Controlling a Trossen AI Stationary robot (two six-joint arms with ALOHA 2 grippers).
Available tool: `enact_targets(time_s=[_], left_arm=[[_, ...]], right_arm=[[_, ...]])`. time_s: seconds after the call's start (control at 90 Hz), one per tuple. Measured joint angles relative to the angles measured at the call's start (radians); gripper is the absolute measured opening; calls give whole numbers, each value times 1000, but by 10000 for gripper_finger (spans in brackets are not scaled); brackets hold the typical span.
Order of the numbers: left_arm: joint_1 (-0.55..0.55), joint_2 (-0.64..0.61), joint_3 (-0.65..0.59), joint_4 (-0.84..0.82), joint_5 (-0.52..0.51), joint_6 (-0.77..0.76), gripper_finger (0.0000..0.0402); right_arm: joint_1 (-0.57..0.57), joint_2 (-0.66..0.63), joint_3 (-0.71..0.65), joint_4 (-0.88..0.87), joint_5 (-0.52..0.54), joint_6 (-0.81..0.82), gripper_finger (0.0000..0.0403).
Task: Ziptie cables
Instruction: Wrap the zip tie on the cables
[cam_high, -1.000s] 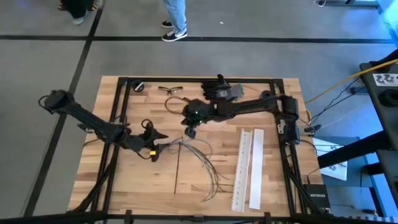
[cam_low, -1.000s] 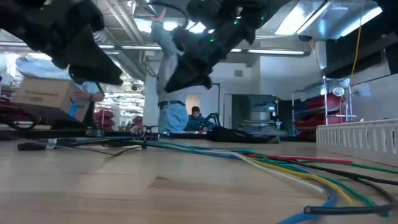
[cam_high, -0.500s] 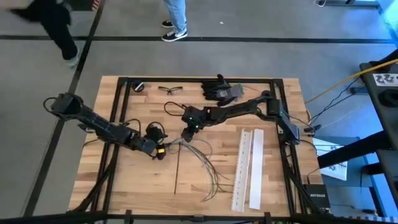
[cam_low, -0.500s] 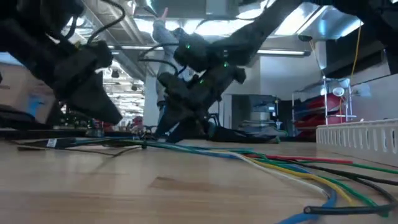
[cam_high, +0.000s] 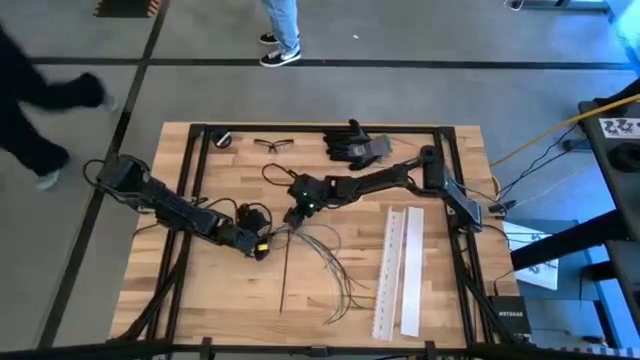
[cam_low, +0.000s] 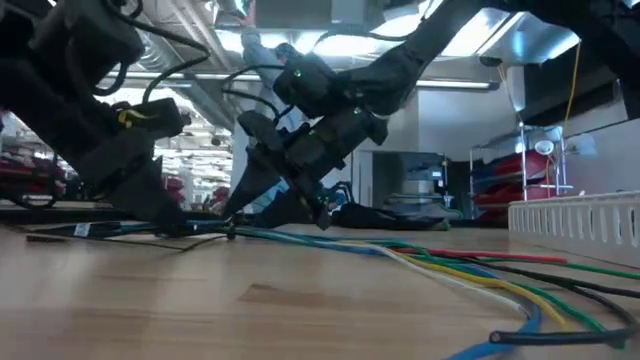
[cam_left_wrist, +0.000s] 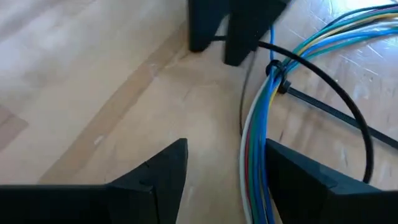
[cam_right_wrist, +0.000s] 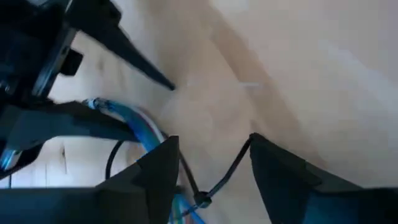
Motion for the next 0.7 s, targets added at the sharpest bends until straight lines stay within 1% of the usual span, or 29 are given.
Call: enact_targets(time_s=[0.067, 0.122, 0.267, 0.3, 0.333, 0.456, 0.556, 0.633, 0.7], left_arm=[[0, 0, 0, 2, 1, 0, 184], [0, 0, 0, 2, 1, 0, 183], [0, 0, 0, 2, 1, 3, 183], [0, 0, 0, 2, 1, 4, 183], [0, -4, 0, 1, 2, 6, 182], [0, -59, 6, -13, 32, 37, 182], [0, -144, 33, -43, 32, 73, 182], [0, -215, 52, -60, 32, 111, 182], [0, -268, 59, -59, 30, 138, 182]], right_arm=[[9, 1, -1, 6, -2, -14, 145], [11, 3, -2, 7, -1, -25, 118], [13, 3, -3, 1, 9, -64, 28], [15, -3, -4, 0, 21, -75, 14], [16, -11, -6, -8, 32, -88, 9], [17, -56, -8, -22, 94, -119, 12], [17, -123, -7, -25, 154, -159, 3], [22, -166, -4, -23, 204, -182, 3], [23, -190, -5, -16, 226, -195, 3]])
